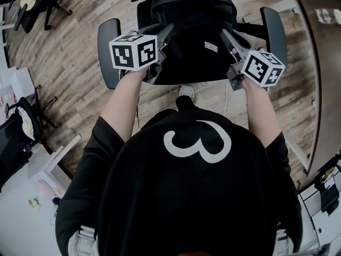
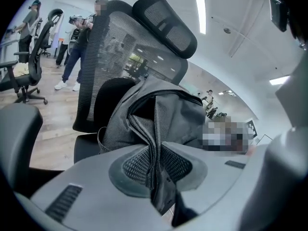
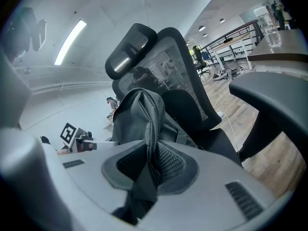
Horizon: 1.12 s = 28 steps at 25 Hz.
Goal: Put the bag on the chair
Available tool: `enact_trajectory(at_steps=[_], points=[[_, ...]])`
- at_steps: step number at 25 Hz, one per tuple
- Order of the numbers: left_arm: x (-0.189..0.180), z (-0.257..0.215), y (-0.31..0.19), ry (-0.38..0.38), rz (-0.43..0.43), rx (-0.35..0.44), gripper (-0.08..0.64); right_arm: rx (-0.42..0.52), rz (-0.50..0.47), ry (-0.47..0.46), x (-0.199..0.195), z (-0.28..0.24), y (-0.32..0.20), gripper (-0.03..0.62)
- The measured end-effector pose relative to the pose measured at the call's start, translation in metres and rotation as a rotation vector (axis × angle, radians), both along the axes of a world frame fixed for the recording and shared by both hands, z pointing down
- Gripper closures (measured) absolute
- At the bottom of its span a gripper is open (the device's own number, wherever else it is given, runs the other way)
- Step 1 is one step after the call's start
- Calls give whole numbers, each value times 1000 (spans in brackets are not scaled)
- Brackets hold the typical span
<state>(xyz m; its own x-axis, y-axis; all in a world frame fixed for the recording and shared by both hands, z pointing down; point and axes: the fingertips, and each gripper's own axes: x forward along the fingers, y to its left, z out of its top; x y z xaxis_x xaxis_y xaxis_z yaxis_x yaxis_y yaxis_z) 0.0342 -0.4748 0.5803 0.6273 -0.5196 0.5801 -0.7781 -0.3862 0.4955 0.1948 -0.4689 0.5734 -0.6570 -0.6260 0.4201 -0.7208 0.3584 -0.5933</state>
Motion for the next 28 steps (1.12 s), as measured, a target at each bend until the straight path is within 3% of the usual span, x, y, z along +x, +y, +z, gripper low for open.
enact_trajectory(at_steps=[5,8,10,13,19,28], points=[[-4,-1,1,-12,-6,1,446,-14,1,-21,0,-3,0,512],[-7,-2,3,-20,-10,1,412,-2,1,-29,1,-7,0,422],[-9,-2,6,-19,-6,8,386,27,-3,-9,0,-11,1,394],[-11,-9,10,-6,3,28,347,52,6,10,2,-17,3,387],[-15,-26,26,24,22,35,334,128,50,91,15,-38,18,373],[-19,-94,82,129,84,67,336,212,32,1,-7,-120,81,374]])
